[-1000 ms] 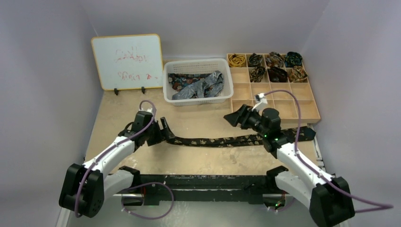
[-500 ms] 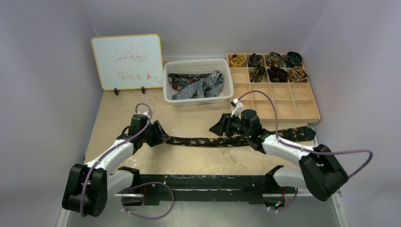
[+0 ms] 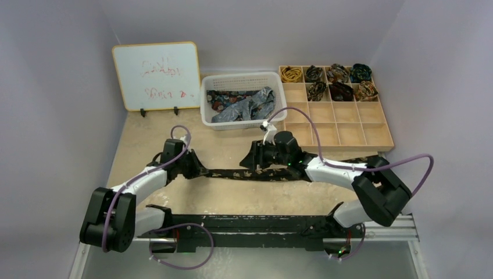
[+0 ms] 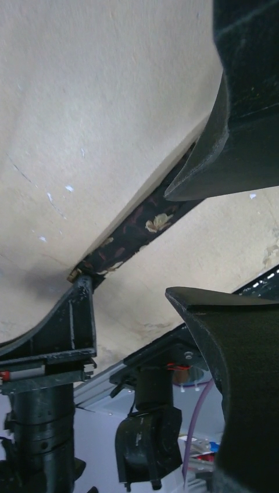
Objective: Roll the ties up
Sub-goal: Flatten out the tie at the center of the board, then roll the tie at the center of the board.
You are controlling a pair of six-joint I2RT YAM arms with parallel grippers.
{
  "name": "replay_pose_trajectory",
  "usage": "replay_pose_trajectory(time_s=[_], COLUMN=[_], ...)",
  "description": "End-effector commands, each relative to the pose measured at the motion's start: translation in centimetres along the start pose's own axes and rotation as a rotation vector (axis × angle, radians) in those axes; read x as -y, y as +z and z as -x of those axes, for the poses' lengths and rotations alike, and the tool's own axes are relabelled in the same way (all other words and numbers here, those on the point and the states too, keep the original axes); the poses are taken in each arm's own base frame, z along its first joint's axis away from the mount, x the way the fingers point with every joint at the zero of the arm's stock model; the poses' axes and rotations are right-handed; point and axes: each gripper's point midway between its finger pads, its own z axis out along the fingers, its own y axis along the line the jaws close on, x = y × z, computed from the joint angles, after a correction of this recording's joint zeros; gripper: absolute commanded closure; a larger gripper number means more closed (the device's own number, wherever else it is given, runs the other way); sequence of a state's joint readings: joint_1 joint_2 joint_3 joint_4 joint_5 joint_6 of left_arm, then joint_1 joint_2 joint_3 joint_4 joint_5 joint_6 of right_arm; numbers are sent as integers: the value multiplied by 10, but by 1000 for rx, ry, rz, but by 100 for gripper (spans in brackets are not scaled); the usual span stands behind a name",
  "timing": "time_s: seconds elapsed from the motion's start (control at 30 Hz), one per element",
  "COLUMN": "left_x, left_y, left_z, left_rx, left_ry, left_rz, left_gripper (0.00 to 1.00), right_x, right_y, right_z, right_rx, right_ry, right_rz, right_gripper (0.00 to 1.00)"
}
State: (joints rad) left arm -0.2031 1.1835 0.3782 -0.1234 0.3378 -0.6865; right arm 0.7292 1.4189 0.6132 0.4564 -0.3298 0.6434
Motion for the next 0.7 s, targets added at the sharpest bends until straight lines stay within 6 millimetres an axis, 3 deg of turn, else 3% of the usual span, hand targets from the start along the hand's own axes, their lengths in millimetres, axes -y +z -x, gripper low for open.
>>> replay_pose_trajectory(time_s=[0.0, 0.2, 0.4, 0.57, 0.67], left_x=[0, 1, 2, 2, 2], left_y=[0, -5, -14, -23, -24], left_z=[7, 10, 12, 15, 15], left_rx=[12, 53, 101, 158, 167], left_ry=[30, 35, 34, 28, 20], left_rz=[3, -1, -6, -11, -12], left_gripper=[100, 97, 53, 38, 31], right_x=[-21, -27, -34, -25, -28], right_y=[10, 19, 17, -6, -19], right_z=[4, 13, 35, 69, 81], right_rx=[6, 22, 90, 182, 259], right_ry=[-38, -69, -67, -78, -143], right_rz=[1, -81, -118, -286, -272], right_gripper=[41, 37, 30, 22, 13])
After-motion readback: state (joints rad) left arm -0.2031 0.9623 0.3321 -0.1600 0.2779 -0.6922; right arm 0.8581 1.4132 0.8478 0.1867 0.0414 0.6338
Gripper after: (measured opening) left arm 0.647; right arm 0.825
